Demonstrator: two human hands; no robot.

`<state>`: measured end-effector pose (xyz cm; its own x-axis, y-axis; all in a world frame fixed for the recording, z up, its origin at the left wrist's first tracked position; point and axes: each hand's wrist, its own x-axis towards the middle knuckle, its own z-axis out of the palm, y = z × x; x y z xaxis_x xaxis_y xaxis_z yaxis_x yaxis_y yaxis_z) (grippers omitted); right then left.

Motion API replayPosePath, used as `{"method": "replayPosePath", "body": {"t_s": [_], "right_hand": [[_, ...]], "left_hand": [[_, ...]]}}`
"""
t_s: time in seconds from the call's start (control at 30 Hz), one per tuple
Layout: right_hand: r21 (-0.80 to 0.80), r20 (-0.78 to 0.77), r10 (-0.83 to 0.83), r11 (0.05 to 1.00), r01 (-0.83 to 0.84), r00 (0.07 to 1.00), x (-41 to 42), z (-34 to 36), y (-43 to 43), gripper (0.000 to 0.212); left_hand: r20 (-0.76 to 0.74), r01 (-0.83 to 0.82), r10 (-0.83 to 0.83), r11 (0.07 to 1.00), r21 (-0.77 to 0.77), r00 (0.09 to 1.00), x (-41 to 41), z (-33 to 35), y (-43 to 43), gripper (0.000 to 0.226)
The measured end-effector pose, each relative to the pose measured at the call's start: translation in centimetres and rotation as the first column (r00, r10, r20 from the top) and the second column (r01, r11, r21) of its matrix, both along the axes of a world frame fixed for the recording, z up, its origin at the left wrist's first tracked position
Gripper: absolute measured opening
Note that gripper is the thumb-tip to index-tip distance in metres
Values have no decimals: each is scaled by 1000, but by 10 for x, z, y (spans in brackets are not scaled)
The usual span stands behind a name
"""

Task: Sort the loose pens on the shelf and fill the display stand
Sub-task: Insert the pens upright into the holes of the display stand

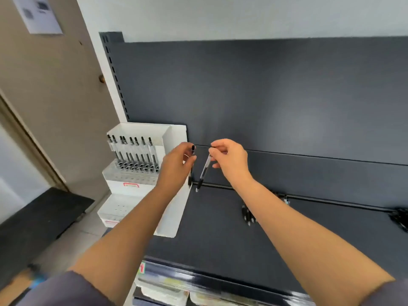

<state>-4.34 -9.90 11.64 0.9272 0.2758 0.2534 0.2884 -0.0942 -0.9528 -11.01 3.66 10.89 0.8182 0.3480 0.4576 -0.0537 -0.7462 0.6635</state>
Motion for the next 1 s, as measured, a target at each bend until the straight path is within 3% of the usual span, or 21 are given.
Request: {"method": "replayPosePath", "body": {"t_s": [0.27, 0.67, 0.87, 1.0], "right_hand": [[-68, 249, 28, 998, -11, 968, -15, 32, 80, 10], [-357, 335, 16, 927, 111, 942, 13, 21, 154, 11], [-626, 407, 135, 761, 168, 904, 19, 20, 168, 18], [-704, 472, 194, 671, 234, 860, 22, 13, 176, 16]], "left_hand": [[158, -122, 136, 988, -96, 978, -35, 31, 82, 17], [84, 54, -48, 995, -80, 995, -3, 19, 147, 19], [116, 97, -86, 991, -93, 990, 3, 12, 158, 22], [130, 102, -88, 989, -110, 988, 2, 11, 163, 24]]}}
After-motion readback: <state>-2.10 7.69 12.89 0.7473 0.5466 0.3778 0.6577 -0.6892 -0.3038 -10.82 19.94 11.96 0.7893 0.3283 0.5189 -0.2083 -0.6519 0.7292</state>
